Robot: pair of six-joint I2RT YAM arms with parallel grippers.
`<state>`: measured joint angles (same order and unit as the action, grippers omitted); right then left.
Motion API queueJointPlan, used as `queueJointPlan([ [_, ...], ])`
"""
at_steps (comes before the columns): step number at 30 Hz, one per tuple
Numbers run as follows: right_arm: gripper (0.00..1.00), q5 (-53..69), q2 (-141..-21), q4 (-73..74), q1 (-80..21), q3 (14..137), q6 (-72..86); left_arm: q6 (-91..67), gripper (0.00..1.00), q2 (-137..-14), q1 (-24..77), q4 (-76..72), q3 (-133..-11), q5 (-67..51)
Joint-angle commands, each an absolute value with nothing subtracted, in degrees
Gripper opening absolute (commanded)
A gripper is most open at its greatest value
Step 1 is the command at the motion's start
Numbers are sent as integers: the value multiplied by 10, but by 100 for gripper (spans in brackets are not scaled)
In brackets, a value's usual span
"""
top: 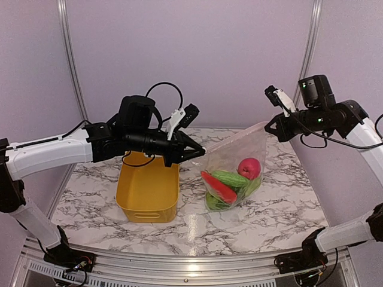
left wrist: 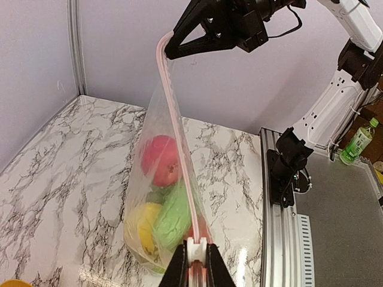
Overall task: Place the food in the zip-top bag and seal the zipper
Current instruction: Zip the zipper of the food storage bag.
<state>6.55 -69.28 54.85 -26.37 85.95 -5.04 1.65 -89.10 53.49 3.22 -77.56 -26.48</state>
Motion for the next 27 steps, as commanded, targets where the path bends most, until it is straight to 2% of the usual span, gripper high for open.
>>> queueJointPlan([
  [1, 0, -29, -686, 514, -233, 861, -30, 14, 0, -855, 526, 87, -750, -276],
  [27, 0, -17, -704, 490, -231, 841, -19, 4, 0, -871, 504, 51, -738, -269],
])
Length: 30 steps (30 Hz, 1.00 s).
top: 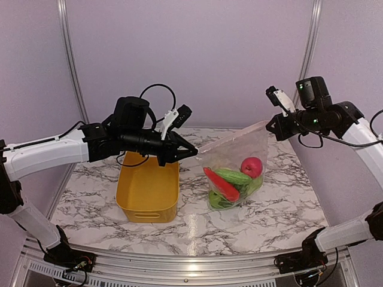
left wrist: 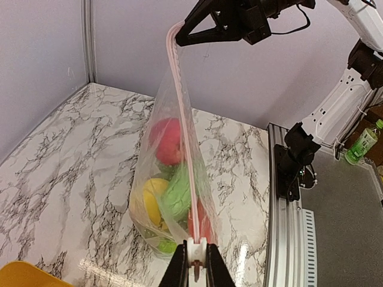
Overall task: Place the food in the zip-top bag and seal the zipper
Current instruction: Zip the zipper of the food storage bag, then place the zipper food storage bag at the center of the board.
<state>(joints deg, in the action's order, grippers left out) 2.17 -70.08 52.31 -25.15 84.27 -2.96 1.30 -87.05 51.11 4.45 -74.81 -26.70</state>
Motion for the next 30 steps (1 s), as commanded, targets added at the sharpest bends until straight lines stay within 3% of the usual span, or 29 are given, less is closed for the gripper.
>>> queueJointPlan([
  [1, 0, -12, -707, 484, -231, 840, -17, -5, 0, -878, 504, 40, -743, -260],
  [6, 0, -6, -739, 433, -230, 857, -12, -26, 2, -956, 493, 5, -821, -205],
  [12, 0, 20, -813, 401, -231, 962, -10, -26, 2, -1031, 464, -26, -957, -196],
  [19, 0, 3, -801, 392, -231, 945, -8, -38, 5, -1034, 443, -49, -949, -224],
  [21, 7, 14, -785, 389, -231, 905, -4, -44, 21, -1027, 443, -58, -919, -245],
  [24, 33, 51, -760, 401, -231, 874, 10, -54, 51, -992, 448, -81, -866, -256],
  [26, 53, 69, -740, 409, -231, 879, 20, -44, 58, -963, 453, -79, -845, -241],
  [29, 71, 65, -710, 406, -230, 893, 40, -43, 77, -922, 454, -64, -833, -199],
  [30, 77, 53, -702, 402, -231, 894, 45, -45, 92, -911, 454, -56, -831, -178],
])
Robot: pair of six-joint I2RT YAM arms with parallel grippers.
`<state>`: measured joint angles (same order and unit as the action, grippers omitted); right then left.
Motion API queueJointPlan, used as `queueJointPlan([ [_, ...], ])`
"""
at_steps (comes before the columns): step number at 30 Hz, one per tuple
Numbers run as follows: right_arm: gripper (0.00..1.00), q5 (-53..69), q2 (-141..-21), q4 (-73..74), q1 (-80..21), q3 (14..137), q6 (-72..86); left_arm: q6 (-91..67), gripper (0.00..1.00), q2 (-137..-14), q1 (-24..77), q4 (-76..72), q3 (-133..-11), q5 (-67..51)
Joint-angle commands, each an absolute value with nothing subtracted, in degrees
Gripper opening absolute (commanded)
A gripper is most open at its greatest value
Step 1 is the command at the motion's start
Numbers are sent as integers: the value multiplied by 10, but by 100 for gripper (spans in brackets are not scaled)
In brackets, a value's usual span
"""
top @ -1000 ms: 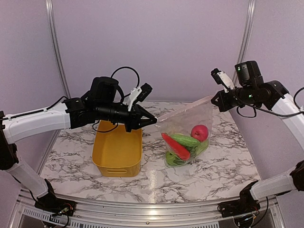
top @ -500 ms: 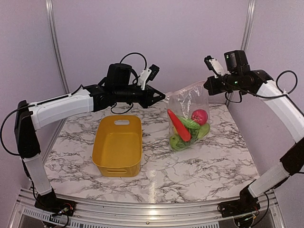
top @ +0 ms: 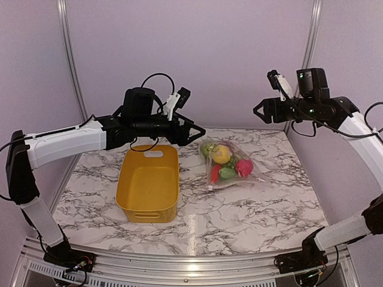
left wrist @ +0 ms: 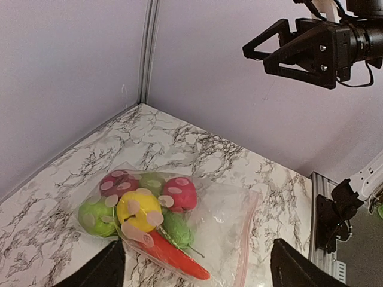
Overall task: Place the food in the zip-top bag and seal the zipper
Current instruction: Place the zipper food storage bag at the center of the board, then reset both arms
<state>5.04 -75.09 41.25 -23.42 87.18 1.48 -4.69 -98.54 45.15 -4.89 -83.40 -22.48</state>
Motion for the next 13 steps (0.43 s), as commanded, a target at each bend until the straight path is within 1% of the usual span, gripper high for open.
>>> queueJointPlan([
  [1, 81, 38, -696, 398, -231, 893, 49, -48, 98, -903, 454, -46, -831, -152],
  [2, 86, 21, -693, 394, -231, 889, 49, -52, 99, -896, 454, -32, -833, -124],
  [3, 95, -4, -689, 391, -231, 883, 52, -59, 99, -893, 453, -13, -839, -96],
  [4, 98, -37, -686, 388, -231, 875, 57, -72, 99, -892, 453, 10, -847, -65],
  [9, 98, -135, -670, 372, -231, 852, 117, -124, 99, -884, 449, 124, -880, 41],
  [13, 98, -206, -649, 343, -231, 830, 136, -172, 99, -853, 449, 165, -871, 102],
])
